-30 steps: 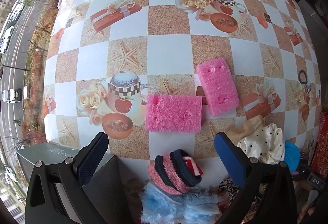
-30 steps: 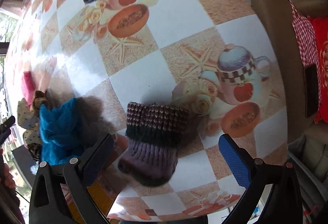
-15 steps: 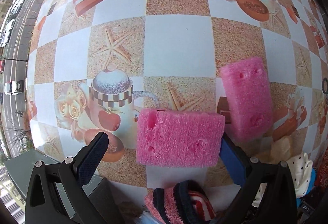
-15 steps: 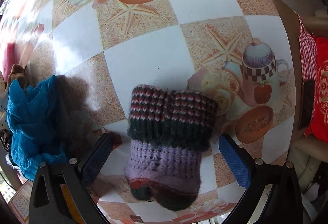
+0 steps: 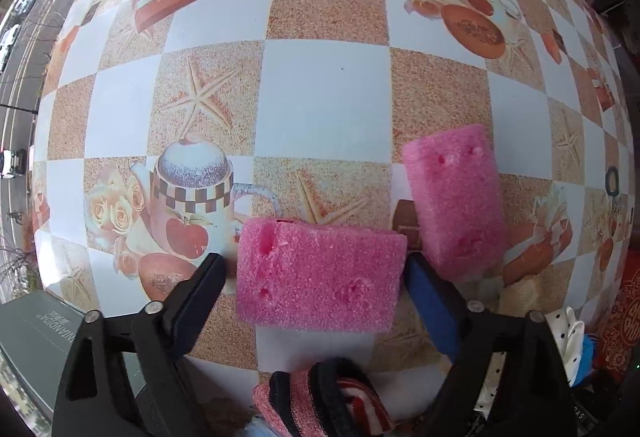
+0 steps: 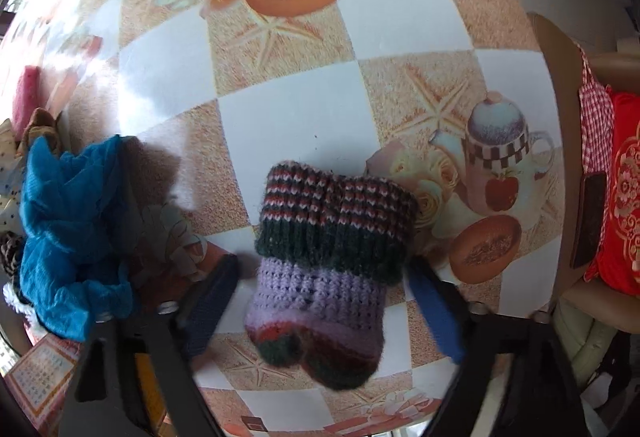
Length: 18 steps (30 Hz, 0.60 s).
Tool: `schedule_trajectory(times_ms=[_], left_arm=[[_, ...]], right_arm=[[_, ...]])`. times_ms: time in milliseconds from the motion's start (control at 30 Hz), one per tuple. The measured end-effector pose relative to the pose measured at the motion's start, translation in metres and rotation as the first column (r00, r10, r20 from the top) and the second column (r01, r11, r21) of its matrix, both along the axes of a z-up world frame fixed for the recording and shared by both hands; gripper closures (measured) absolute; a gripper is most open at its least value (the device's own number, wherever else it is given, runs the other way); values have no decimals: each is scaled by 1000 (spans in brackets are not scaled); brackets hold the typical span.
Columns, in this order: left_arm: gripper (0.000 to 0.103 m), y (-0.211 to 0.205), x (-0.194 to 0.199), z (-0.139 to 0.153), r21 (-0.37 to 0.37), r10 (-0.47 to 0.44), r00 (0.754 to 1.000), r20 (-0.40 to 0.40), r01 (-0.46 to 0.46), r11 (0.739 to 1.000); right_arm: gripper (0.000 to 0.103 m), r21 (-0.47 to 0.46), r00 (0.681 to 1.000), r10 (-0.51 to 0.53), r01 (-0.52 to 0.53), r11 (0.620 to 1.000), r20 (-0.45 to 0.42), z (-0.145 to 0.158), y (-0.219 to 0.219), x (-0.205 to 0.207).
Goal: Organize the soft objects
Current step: 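Grasp purple-green knitted sock with right tool while left tool grasps pink sponge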
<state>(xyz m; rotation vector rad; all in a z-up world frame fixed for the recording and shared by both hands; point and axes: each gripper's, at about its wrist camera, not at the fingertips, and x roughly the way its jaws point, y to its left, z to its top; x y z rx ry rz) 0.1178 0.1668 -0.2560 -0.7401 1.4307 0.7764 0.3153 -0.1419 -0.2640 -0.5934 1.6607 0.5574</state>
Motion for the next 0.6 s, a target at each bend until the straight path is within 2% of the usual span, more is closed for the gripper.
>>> schedule_trajectory(times_ms=[33,100,233,333,467,600], left_arm=[[30,-4,3,5,17,-19,1000,3,19,1000],[31,-9,7,11,54,-42,999,-14,42,998],[31,-11,1,42,88,-15,999,45,11,996],[31,-20,0,67,117,-36,996,77,27,993],[31,-43,14,103,152,-107,985,133,86,985],[31,-84,39,143,179,-217,958,185,185,966]], right_arm=[[53,13,1000,18,-18,1000,11,4,1,-1],[63,47,999,36,-36,998,-4,9,1,-1],[64,98,1000,-9,11,995,-25,19,-7,4],[64,151,999,-31,35,988,-25,33,-16,5],[64,194,997,-74,78,978,-31,50,-27,6],[64,223,992,-119,123,967,-31,66,-46,4]])
